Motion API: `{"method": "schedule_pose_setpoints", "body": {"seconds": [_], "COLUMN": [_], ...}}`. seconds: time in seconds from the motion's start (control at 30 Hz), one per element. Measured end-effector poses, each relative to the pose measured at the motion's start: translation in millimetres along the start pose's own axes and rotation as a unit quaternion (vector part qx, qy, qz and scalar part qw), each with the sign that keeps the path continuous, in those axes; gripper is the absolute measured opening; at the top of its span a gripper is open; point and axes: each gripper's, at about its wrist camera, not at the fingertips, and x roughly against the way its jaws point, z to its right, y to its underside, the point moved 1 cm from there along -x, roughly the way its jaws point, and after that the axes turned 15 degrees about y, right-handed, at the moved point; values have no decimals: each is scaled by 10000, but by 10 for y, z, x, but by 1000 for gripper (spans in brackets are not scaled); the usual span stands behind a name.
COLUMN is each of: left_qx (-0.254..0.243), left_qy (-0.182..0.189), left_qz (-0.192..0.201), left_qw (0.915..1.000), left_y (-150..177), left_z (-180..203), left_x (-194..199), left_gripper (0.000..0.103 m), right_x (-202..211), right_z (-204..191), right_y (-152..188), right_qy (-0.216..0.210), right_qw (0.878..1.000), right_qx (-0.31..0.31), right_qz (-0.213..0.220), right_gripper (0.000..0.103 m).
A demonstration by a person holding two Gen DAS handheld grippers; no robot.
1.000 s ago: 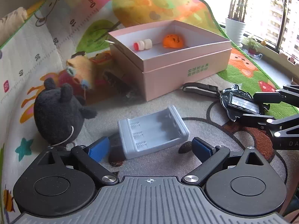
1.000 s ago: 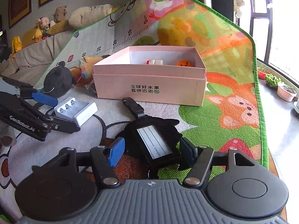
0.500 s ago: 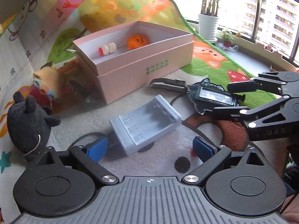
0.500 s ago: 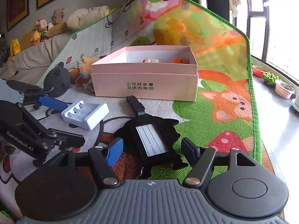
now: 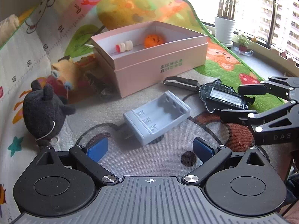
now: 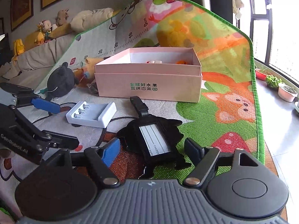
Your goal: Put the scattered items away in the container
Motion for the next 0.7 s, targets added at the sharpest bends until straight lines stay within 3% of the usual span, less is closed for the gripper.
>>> {"method": "schedule_pose_setpoints", "body": {"seconds": [0.13, 0.4, 0.53, 0.7], "left_qx": [315, 193, 222, 302], "left_qy": [225, -66, -383, -1057], "left_qz": [54, -11, 84, 191], "left_qw": [9992, 9998, 9990, 9938], "left_y": [-50, -58, -49, -37], "left_z": [-68, -89, -223, -473], "left_x": [-22, -85, -47, 38], "left_gripper": [100, 100, 101, 101], "right_x": [3, 1, -4, -9], "right_z": [7, -6, -41, -59], "right_y": [2, -9, -13, -14], "right_qy": [-20, -11, 4, 52], "right_qw": [10000, 10000, 9998, 9997], "right_qx": [5, 76, 178, 223], "right_qz": [7, -52, -91, -104], "right_gripper": [78, 81, 84, 85]}}
